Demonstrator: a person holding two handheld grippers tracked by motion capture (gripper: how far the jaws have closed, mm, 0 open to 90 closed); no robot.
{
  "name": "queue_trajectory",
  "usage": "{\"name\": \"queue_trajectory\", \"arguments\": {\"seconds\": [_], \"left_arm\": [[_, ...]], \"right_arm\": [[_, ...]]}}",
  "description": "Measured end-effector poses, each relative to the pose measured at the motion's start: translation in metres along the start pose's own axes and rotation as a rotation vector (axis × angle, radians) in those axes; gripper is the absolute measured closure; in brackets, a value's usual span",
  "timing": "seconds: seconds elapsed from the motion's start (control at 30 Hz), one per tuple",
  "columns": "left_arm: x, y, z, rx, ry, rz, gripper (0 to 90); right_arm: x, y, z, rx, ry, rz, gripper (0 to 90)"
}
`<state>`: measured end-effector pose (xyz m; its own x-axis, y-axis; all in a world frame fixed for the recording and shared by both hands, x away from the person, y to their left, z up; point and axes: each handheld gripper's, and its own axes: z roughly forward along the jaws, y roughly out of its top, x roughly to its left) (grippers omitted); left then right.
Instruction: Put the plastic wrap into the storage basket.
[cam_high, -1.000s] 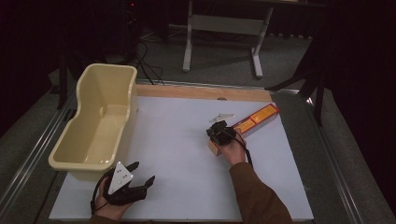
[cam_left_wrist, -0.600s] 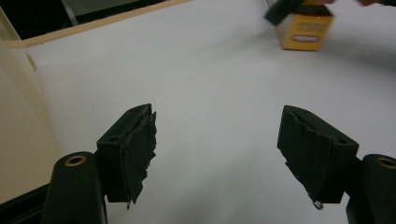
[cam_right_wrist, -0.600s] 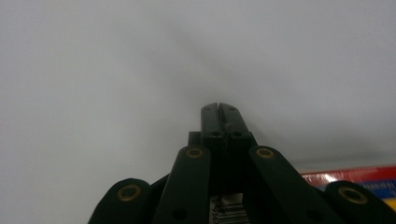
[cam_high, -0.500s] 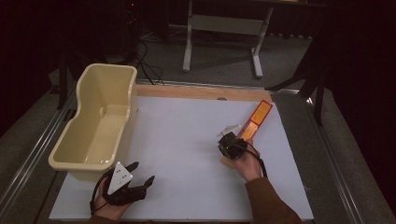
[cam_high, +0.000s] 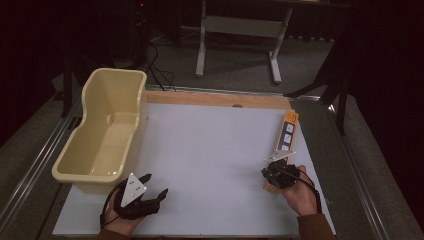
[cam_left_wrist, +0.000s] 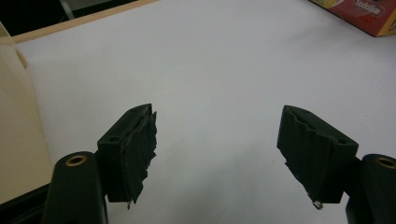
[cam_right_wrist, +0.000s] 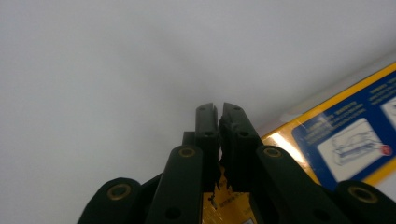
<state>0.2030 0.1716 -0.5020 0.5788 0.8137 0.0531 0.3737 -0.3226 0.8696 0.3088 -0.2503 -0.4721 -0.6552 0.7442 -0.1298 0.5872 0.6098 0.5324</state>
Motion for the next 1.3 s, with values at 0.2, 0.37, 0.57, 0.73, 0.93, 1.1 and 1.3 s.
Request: {"name": "queue_trajectory", "arguments": {"seconds": [0.2,0.37,0.57,0.73,0.93,1.1,1.3], "left_arm": [[0.001,0.0,0.0,0.001,0.001,-0.008,27.8],[0.0,0.0,-0.001,-0.002,0.001,-0.002,27.9],[0.0,0.0,0.0,-0.002,0.003,-0.002,27.9],[0.001,0.0,-0.001,-0.005,0.004,-0.006,27.9],[0.0,0.0,-0.001,-0.007,0.001,-0.004,28.0],[0.001,0.0,-0.002,-0.009,0.002,-0.006,28.2],[0.0,0.0,-0.001,-0.006,0.0,-0.004,28.4]], "right_arm": [[-0.002,-0.005,0.006,-0.074,0.029,0.048,62.7],[-0.016,-0.003,-0.007,-0.251,-0.08,0.192,41.1],[-0.045,0.0,0.007,-0.273,-0.236,0.387,15.7],[-0.061,0.004,0.036,-0.165,-0.316,0.479,10.7],[-0.076,0.003,0.054,-0.05,-0.283,0.589,16.3],[-0.072,0.005,0.048,0.017,-0.259,0.606,22.3],[-0.06,-0.007,0.037,0.013,-0.17,0.517,26.0]]}}
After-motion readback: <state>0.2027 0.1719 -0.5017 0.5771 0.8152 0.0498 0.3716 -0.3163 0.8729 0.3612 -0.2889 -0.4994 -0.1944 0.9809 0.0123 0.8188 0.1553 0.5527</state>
